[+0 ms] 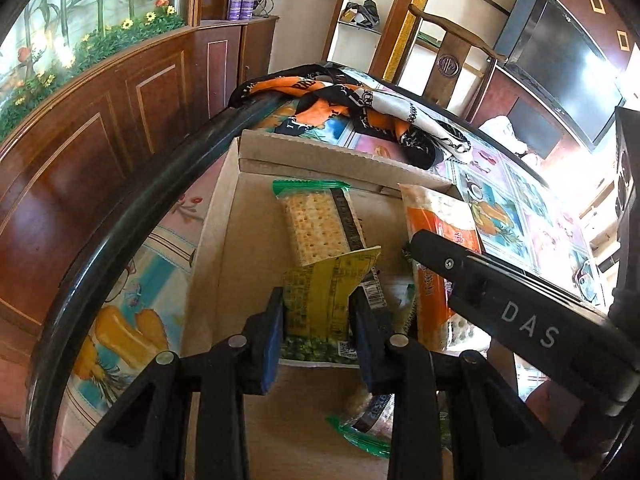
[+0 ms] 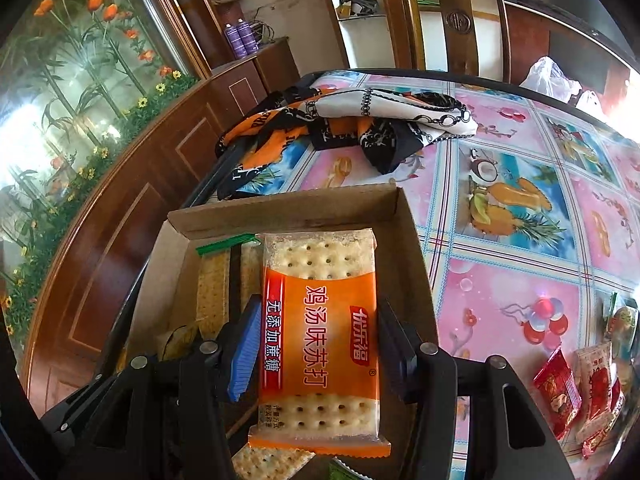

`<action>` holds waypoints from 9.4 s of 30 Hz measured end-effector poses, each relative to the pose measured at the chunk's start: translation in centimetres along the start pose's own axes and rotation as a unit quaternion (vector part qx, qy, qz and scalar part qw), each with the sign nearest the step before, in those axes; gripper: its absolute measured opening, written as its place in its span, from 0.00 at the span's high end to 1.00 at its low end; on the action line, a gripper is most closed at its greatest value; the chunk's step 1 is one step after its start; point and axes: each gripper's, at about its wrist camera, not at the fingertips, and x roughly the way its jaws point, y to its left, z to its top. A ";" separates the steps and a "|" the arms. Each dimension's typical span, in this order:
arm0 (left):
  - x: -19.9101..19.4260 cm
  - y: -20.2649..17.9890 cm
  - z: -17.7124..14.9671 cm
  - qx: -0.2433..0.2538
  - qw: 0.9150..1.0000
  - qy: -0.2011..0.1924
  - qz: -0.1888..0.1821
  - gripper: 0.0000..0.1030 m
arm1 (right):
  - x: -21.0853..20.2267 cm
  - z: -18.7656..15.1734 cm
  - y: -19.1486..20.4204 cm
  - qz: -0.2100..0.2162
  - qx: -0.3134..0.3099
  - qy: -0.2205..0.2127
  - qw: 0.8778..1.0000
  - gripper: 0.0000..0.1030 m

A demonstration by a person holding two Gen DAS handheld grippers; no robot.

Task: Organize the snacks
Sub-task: 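Lower both snacks into the box and open both grippers, then grasp a silver foil bag with the right gripper while the left gripper grasps a yellow snack pack, then carry the silver foil bag and yellow pack over the cardboard box, then lower both snacks into the box and open both grippers, then grasp a red candy packet with the right gripper while the left gripper grasps a white-and-red packet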

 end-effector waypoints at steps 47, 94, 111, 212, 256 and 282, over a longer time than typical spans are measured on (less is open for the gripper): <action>-6.7 -8.1 -2.7 0.101 0.981 -0.151 -0.062 0.44 | -18.6 -15.8 -28.1 -0.004 0.233 -0.078 0.969 0.33; -1.8 -26.4 -17.8 0.352 0.919 0.048 -0.170 0.67 | -17.6 -12.8 -31.4 -0.014 0.242 -0.088 0.966 0.28; -2.6 -23.5 -14.1 0.279 0.944 0.026 -0.175 0.69 | -19.3 -13.3 -27.8 0.028 0.140 -0.084 0.986 0.18; -5.6 -17.2 -9.0 0.200 0.959 -0.019 -0.200 0.79 | -16.5 -13.7 -18.7 -0.042 0.045 -0.081 0.995 0.40; -2.2 -1.4 -2.4 0.035 0.996 -0.018 -0.074 0.60 | -6.1 -13.1 1.9 0.007 -0.133 -0.045 0.990 0.39; -5.7 -3.3 -2.6 0.063 0.986 -0.097 -0.122 0.46 | -12.1 -8.4 -14.9 -0.135 0.042 -0.113 0.983 0.56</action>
